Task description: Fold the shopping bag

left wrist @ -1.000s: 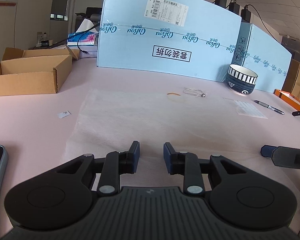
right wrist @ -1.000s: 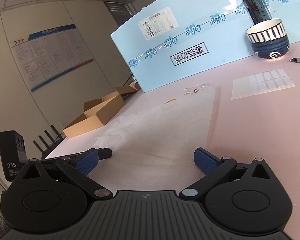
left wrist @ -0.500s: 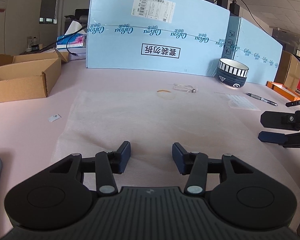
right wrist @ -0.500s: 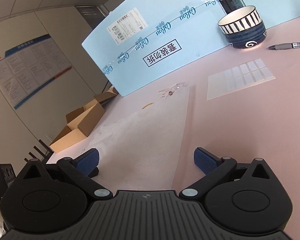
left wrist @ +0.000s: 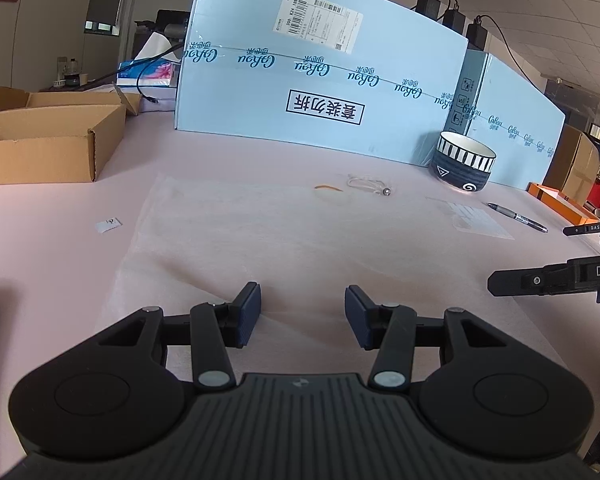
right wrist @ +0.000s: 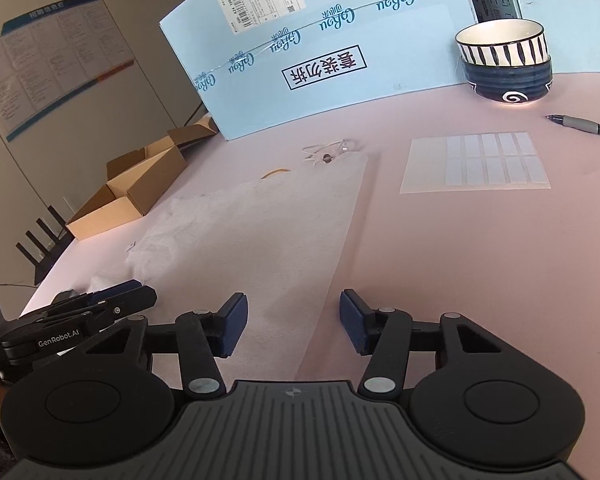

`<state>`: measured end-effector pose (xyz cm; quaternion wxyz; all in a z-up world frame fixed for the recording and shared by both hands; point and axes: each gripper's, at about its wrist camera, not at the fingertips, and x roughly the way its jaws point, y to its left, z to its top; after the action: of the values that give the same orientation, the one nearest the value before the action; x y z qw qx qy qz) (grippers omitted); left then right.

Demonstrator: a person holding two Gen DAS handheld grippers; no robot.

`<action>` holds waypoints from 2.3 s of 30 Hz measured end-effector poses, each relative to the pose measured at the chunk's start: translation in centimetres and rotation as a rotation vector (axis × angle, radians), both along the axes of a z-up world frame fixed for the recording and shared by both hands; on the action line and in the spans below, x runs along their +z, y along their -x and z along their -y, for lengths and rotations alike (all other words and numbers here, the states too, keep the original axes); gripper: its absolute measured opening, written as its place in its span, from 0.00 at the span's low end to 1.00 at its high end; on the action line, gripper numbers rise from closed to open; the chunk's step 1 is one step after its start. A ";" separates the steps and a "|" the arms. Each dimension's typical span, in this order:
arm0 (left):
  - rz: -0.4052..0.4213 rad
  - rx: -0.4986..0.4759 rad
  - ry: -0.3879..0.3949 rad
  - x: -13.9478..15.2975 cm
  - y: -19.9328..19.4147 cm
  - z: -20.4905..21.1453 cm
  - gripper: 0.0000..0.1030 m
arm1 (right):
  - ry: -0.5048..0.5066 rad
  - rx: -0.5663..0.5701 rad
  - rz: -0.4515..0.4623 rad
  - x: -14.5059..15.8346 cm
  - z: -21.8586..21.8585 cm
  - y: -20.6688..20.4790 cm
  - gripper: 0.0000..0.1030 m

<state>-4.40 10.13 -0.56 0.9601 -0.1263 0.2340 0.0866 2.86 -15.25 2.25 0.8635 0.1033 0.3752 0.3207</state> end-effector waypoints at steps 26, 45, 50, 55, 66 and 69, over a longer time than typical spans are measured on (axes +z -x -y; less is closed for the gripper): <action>0.008 -0.007 0.014 0.0 0.0 -0.2 0.46 | -0.319 -0.025 -0.401 -1.9 4.3 -4.1 0.02; 0.137 -0.045 0.026 1.0 3.6 -0.4 0.46 | -0.515 0.131 -0.384 -0.5 -3.9 -5.1 0.03; 0.142 -0.080 0.010 1.3 6.2 -0.1 0.46 | -0.512 0.217 -0.387 0.0 -8.9 -5.6 0.03; 0.149 -0.067 0.046 1.4 9.2 -1.1 0.46 | -0.468 0.317 -0.381 0.3 -13.7 -5.7 0.04; 0.138 -0.041 0.065 0.9 11.0 -2.2 0.51 | -0.382 0.386 -0.421 -1.3 -19.1 -5.4 0.04; 0.137 -0.042 0.066 0.7 11.1 -2.3 0.51 | -0.368 0.398 -0.417 -1.4 -19.4 -5.1 0.04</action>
<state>-15.49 12.41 0.13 0.9708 -0.1584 0.1733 0.0499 7.92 4.12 0.87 0.6557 0.2454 0.4924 0.5171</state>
